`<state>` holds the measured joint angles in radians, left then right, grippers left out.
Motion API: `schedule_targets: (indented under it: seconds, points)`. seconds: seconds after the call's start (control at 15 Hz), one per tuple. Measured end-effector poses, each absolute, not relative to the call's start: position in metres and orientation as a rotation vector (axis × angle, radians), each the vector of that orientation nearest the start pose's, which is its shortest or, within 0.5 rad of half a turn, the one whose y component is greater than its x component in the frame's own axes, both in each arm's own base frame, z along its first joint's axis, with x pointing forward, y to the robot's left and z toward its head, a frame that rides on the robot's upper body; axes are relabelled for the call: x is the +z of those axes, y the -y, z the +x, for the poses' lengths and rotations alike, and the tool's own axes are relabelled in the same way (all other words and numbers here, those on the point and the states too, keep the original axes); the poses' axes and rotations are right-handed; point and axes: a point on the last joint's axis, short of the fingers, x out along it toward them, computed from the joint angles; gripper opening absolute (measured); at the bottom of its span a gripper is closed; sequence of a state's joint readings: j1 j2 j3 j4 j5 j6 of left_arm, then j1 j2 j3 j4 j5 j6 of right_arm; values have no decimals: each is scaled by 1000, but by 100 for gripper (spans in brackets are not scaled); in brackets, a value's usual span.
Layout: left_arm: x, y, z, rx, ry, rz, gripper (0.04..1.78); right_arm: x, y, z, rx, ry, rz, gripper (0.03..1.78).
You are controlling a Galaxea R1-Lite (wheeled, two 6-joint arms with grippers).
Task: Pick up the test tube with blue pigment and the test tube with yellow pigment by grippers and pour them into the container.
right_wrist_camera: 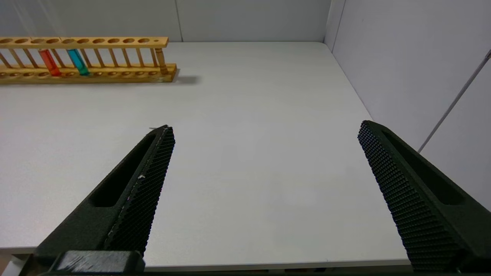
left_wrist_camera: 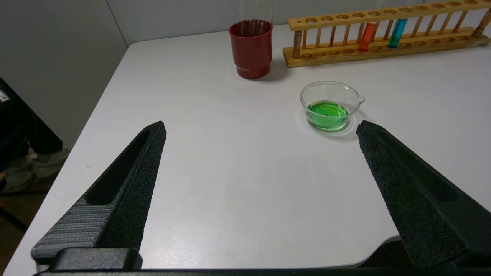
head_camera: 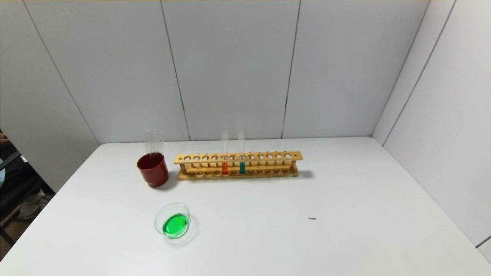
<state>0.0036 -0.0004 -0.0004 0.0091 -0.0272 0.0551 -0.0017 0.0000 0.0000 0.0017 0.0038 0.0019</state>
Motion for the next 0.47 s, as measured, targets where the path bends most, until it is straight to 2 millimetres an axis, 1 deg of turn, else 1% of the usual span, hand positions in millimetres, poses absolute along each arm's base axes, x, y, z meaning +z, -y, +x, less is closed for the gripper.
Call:
schedule_targets:
  seconds: [0.47]
  points:
    - [75,1,-23,-23,-8,48,175,75,0,-23,3,-2,3,175]
